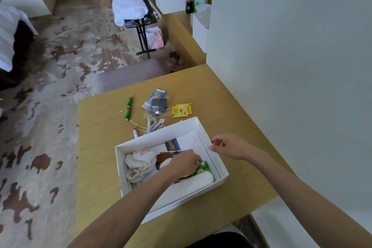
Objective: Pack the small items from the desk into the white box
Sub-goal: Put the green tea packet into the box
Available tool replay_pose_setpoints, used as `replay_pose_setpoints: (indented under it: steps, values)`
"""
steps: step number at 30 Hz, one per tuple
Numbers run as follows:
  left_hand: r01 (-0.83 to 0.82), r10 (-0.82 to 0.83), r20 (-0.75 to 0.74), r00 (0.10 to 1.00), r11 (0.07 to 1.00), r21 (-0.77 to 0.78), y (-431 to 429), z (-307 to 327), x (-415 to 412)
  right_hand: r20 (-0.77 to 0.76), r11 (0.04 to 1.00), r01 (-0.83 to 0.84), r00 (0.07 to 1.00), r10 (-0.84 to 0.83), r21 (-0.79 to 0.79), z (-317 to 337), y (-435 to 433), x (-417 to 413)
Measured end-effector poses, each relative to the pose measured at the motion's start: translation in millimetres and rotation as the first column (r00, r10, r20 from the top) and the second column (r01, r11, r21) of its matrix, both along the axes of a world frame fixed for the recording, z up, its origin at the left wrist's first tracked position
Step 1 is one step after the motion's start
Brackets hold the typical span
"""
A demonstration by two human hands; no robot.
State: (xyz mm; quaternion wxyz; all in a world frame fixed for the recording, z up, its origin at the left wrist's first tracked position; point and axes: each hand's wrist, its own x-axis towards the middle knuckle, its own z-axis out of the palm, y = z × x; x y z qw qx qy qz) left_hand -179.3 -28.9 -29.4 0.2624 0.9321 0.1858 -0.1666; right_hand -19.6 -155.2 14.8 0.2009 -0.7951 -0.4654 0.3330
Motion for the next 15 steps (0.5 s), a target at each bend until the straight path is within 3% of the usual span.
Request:
replay_pose_setpoints:
  steps: [3, 7, 11, 15]
  values:
    - [-0.050, 0.042, -0.067, 0.997, 0.992, -0.113, 5.7, 3.8, 2.1, -0.058, 0.999, -0.024, 0.998, 0.026, 0.033, -2.1, 4.6, 8.3]
    - [-0.250, 0.253, -0.011, 0.967, 0.945, -0.209, 16.6, 16.3, 6.0, -0.317, 0.995, 0.010, 0.948, 0.020, 0.095, -0.7, 14.5, 25.9]
    - [-0.471, 0.536, 0.174, 0.826, 0.826, -0.310, 42.8, 38.2, 11.9, -0.422, 0.978, 0.143, 0.904, -0.067, 0.151, -1.6, 40.2, 51.5]
    - [-0.580, 0.649, 0.348, 0.677, 0.761, -0.291, 76.9, 57.3, 19.4, -0.443, 0.959, 0.252, 0.880, -0.170, 0.133, -13.9, 76.5, 68.7]
